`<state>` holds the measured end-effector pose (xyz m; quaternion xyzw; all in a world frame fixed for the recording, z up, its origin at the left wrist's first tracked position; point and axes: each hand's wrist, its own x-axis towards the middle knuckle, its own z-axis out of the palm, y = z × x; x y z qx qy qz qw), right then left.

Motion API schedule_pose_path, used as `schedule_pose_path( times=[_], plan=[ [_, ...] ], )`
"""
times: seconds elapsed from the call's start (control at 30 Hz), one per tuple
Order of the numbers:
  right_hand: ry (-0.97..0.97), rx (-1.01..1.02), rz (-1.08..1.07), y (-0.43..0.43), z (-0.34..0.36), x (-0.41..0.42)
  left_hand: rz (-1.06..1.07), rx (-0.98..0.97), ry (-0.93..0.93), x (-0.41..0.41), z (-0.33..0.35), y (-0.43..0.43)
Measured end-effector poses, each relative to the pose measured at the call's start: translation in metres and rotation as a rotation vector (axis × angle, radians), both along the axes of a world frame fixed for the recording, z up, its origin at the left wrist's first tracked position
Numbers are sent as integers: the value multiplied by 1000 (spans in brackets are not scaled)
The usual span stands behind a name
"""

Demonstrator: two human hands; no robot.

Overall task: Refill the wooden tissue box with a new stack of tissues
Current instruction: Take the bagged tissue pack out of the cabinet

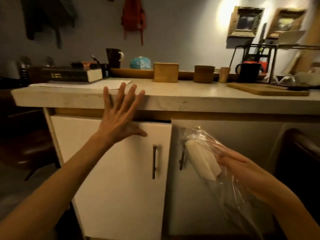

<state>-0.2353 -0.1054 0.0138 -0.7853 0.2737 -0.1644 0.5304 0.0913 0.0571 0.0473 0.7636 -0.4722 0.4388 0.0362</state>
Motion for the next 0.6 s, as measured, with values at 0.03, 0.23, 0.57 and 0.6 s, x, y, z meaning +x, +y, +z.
schedule_pose_path(
  times=[0.03,0.23,0.57,0.6],
  plan=[
    [-3,-16,-2,-1,-2,3,-7,-12,-4,5,-1,-3],
    [62,114,43,-2,-8,25,-36,-141,-18,20,-13,-17],
    [179,888,116,45,147,38,-44,163,481,-38,46,23],
    [130,1035,100,50,169,39,-41,218,598,-46,65,27]
  ],
)
